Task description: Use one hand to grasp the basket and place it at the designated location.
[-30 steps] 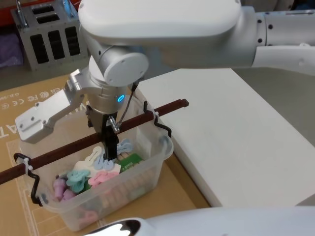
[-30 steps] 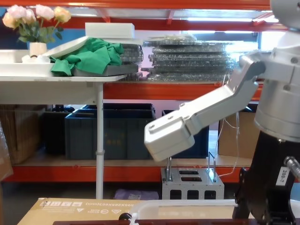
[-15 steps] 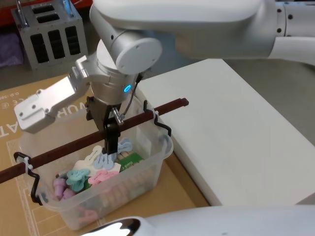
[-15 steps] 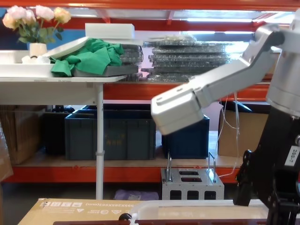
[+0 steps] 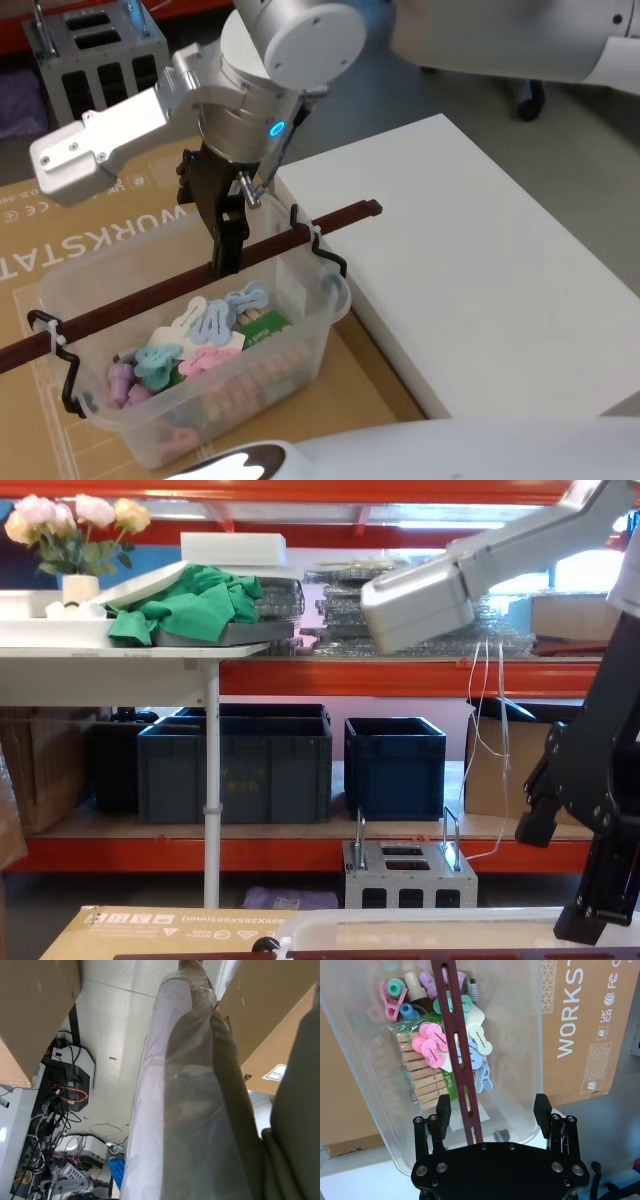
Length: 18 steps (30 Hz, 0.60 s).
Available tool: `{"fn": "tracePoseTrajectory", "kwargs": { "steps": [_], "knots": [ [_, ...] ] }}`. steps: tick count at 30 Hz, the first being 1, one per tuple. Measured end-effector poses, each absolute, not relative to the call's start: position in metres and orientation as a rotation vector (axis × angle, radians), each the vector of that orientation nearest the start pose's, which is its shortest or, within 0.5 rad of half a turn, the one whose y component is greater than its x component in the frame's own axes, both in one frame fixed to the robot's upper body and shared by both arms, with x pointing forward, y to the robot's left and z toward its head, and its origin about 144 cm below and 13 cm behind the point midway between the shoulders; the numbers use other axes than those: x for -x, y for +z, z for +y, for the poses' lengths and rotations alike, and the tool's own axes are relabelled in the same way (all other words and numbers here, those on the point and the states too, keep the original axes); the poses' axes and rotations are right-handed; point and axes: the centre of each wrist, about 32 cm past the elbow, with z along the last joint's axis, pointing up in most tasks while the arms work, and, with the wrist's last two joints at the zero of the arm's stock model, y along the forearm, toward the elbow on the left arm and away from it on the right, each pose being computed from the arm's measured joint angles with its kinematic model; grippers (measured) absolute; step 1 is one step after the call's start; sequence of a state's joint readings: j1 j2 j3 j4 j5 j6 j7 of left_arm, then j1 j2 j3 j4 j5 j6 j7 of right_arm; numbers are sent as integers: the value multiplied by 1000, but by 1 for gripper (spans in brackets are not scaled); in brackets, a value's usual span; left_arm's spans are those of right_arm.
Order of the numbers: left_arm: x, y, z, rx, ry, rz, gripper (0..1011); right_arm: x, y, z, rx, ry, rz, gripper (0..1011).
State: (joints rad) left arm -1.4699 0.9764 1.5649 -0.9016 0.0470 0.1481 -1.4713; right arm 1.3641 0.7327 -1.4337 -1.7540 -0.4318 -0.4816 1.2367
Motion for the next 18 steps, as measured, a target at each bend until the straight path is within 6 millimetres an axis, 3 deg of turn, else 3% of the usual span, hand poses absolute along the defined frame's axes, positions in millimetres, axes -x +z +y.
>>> {"fn": "tracePoseTrajectory", "kwargs": {
  "steps": [18],
  "knots": [
    [-616,1394,497,-1629,176,169,0,-520,1417,-161,1261,833,-1431,1001]
  ]
}}
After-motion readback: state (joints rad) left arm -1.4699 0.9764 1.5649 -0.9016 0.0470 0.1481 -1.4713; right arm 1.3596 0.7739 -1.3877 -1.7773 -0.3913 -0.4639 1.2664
